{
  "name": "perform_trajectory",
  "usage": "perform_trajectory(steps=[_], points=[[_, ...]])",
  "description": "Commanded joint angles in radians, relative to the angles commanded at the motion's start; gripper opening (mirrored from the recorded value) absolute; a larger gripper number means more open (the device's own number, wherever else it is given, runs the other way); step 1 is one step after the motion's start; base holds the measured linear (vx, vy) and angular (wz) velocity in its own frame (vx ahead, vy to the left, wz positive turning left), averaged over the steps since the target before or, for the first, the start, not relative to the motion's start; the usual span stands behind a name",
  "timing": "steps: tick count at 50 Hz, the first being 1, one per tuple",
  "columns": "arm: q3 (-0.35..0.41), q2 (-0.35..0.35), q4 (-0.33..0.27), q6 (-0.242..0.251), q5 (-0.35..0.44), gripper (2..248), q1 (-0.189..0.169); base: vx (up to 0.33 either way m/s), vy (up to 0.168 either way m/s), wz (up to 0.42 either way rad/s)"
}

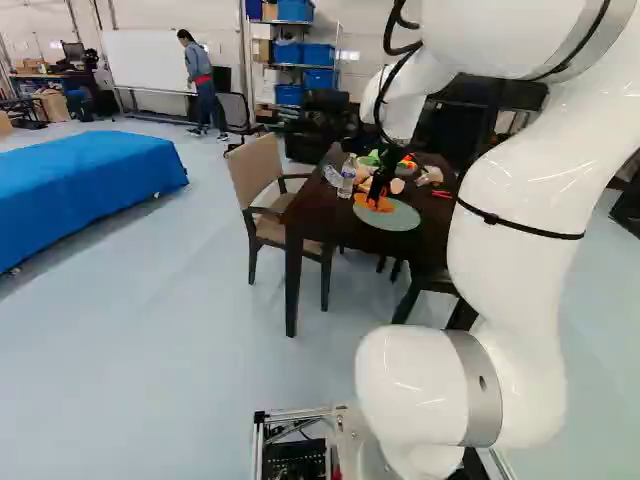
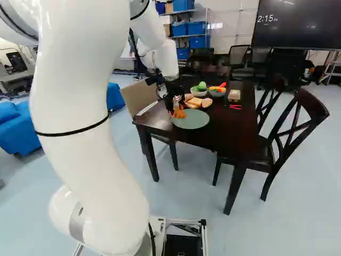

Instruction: Move the croissant to the empty plate

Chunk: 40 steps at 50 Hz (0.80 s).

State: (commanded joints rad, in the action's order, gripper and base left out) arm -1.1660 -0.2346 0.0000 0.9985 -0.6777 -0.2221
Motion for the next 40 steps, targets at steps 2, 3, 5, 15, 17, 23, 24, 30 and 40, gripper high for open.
perform_trajectory(steps=[2, 3, 5, 15, 17, 23, 24, 30, 40], points=[[-0.003, -0.002, 0.0, 0.0, 0.0, 119, -0.008, 0.0, 0.0, 0.0], [-0.004, -0.003, 0.0, 0.0, 0.0, 119, -0.011, 0.0, 0.0, 0.0], [-0.006, -0.005, 0.0, 0.0, 0.0, 119, -0.018, 0.0, 0.0, 0.0], [-0.02, -0.016, 0.0, 0.0, 0.0, 119, -0.052, 0.0, 0.0, 0.0], [-0.023, -0.019, 0.0, 0.0, 0.0, 119, -0.059, 0.0, 0.0, 0.0], [-0.032, -0.026, 0.0, 0.0, 0.0, 119, -0.08, 0.0, 0.0, 0.0], [-0.033, -0.028, 0.0, 0.0, 0.0, 119, -0.083, 0.0, 0.0, 0.0], [-0.043, -0.036, 0.0, 0.0, 0.0, 119, -0.103, 0.0, 0.0, 0.0], [-0.061, -0.05, 0.0, 0.0, 0.0, 119, -0.136, 0.0, 0.0, 0.0]])
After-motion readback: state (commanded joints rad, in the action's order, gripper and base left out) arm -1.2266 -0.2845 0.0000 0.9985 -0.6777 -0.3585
